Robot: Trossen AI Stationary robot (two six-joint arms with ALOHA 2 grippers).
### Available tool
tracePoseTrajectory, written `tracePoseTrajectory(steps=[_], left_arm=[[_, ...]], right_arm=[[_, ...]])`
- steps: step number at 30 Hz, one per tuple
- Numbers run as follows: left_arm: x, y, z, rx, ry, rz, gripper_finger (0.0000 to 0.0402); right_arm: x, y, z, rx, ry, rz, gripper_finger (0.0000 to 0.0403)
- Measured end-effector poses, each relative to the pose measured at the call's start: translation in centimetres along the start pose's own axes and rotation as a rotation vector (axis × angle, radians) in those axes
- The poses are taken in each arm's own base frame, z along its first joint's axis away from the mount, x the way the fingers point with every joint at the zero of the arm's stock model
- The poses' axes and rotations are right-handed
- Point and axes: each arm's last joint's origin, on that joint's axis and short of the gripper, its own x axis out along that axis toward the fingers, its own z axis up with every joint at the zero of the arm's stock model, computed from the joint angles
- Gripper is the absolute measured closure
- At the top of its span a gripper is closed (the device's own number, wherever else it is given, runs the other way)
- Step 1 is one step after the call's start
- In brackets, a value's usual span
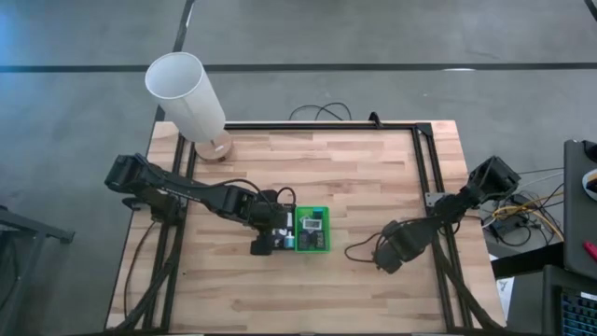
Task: Pick & Place Office items
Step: Put the red white charger adapter into the black bin
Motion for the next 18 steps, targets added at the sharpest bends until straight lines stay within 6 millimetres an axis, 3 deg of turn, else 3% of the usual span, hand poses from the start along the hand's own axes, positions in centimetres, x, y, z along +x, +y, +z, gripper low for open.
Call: tracePoseTrajectory(steps=[10, 18], left_arm=[[0.00, 0.00, 0.00, 0.000, 0.000, 0.000, 0.0109], [0.00, 0.00, 0.00, -0.004, 0.000, 0.000, 0.0109]], right_arm=[[0.17, -0.14, -0.23, 0.016, 0.062, -0.010, 0.0046], [0.56, -0.39, -0.35, 0.027, 0.081, -0.025, 0.0078]])
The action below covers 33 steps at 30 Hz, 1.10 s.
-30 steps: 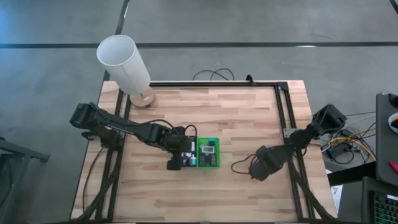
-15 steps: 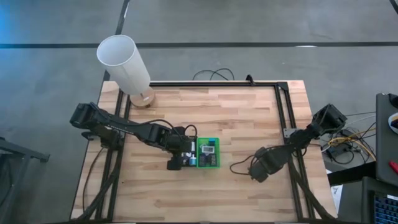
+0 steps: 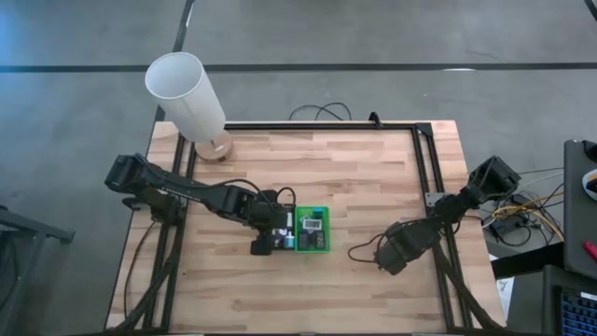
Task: Pick & Place Office items
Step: Put the red white charger adapter into the black bin
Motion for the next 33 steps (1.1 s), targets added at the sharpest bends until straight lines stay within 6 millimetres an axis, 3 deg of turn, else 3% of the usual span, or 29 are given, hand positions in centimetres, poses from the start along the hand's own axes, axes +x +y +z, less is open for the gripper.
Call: tracePoseTrajectory(steps=[23, 27, 33], left_arm=[[0.0, 0.0, 0.0, -0.007, 0.000, 0.001, 0.0109], [0.0, 0.0, 0.0, -0.007, 0.000, 0.001, 0.0109], [0.0, 0.0, 0.0, -0.007, 0.000, 0.001, 0.0109]], right_arm=[[1.2, -0.1, 0.3, -0.025, 0.014, 0.034, 0.0165], [1.1, 0.0, 0.3, -0.046, 0.018, 0.042, 0.0198], [1.1, 0.0, 0.3, -0.097, 0.023, 0.043, 0.0281]])
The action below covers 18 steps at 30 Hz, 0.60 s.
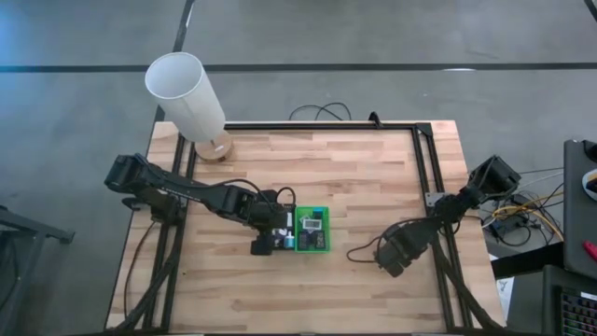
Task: Pick & Place Office items
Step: Put the red white charger adapter into the black bin
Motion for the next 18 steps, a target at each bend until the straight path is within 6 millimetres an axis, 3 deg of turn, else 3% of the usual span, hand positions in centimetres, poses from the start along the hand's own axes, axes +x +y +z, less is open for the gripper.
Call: tracePoseTrajectory(steps=[11, 18], left_arm=[[0.0, 0.0, 0.2, 0.022, -0.016, 0.001, 0.0109], [0.0, 0.0, 0.5, 0.072, -0.054, 0.000, 0.0110]], right_arm=[[0.0, -0.4, 0.2, -0.054, -0.084, -0.046, 0.0280], [-1.6, -0.1, 0.5, -0.107, -0.322, -0.112, 0.0280]])
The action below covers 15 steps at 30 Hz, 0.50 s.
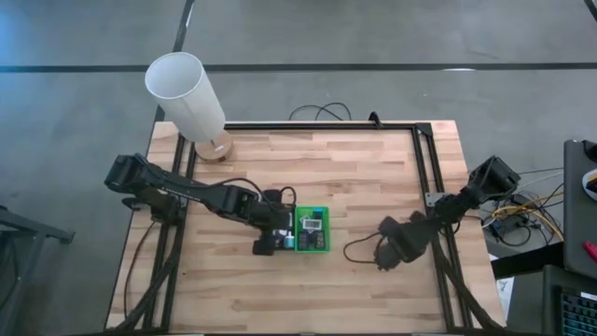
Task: Pick & Place Office items
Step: Put the red white charger adapter into the black bin
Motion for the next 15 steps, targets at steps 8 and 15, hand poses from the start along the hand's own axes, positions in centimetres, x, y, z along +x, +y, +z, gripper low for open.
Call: tracePoseTrajectory(steps=[8, 15], left_arm=[[0.0, 0.7, 1.1, 0.021, -0.109, 0.056, 0.0110], [0.0, 3.0, 1.1, -0.033, -0.117, 0.090, 0.0110]], right_arm=[[-4.4, 0.3, 1.2, -0.117, -0.351, -0.097, 0.0280], [-8.1, 1.1, 2.4, -0.298, -0.709, -0.158, 0.0280]])
